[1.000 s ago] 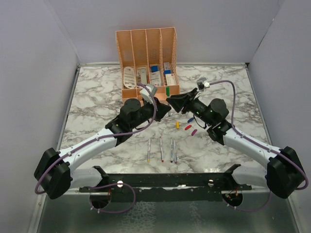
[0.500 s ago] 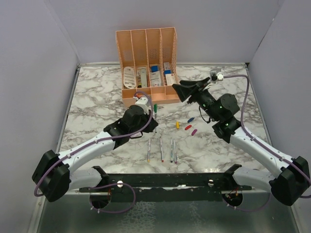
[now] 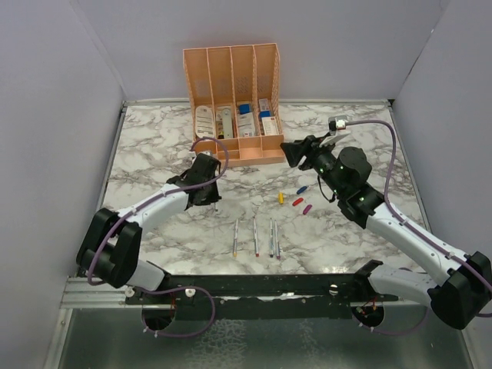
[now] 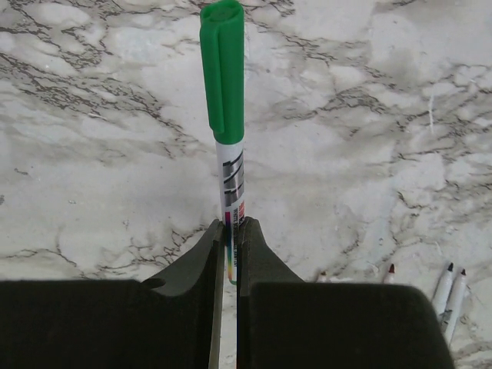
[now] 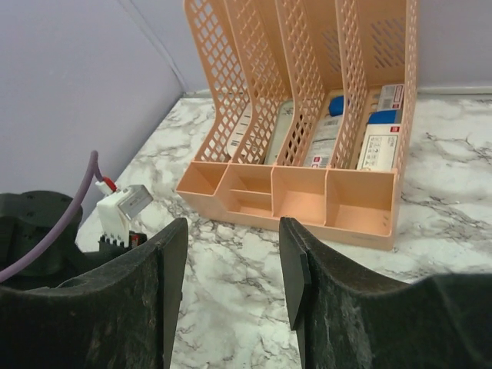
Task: Insert the pens into the pen caps
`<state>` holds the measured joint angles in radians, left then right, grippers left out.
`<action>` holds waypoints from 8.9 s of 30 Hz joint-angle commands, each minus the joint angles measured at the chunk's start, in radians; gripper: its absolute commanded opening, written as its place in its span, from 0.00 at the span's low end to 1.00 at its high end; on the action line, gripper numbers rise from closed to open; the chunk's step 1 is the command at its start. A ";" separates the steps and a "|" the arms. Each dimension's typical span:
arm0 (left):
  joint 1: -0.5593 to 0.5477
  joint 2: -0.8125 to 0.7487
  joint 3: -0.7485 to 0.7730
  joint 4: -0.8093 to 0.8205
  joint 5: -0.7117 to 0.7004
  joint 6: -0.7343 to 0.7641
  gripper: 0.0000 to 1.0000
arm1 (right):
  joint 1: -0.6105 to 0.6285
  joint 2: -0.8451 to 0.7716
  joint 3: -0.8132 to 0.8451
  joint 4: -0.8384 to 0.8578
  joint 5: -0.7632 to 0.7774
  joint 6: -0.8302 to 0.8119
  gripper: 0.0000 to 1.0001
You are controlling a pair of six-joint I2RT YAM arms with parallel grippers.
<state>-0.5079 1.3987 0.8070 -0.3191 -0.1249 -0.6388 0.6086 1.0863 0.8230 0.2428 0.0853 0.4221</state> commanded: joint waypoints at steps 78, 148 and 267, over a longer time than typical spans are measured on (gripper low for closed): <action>-0.301 0.183 0.207 -0.468 0.184 -0.072 0.45 | -0.035 0.208 0.019 -0.465 0.128 0.116 0.51; -0.278 0.586 0.133 -0.254 0.139 0.016 0.00 | -0.036 0.150 -0.022 -0.467 0.148 0.145 0.62; -0.170 0.086 0.346 -0.359 -0.040 0.044 0.00 | 0.062 0.724 0.164 -0.667 0.074 0.037 0.25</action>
<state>-0.6868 1.5219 1.1664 -0.7002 -0.1909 -0.5961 0.6617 1.7466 0.9962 -0.2962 0.1177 0.4263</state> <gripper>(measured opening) 0.149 0.259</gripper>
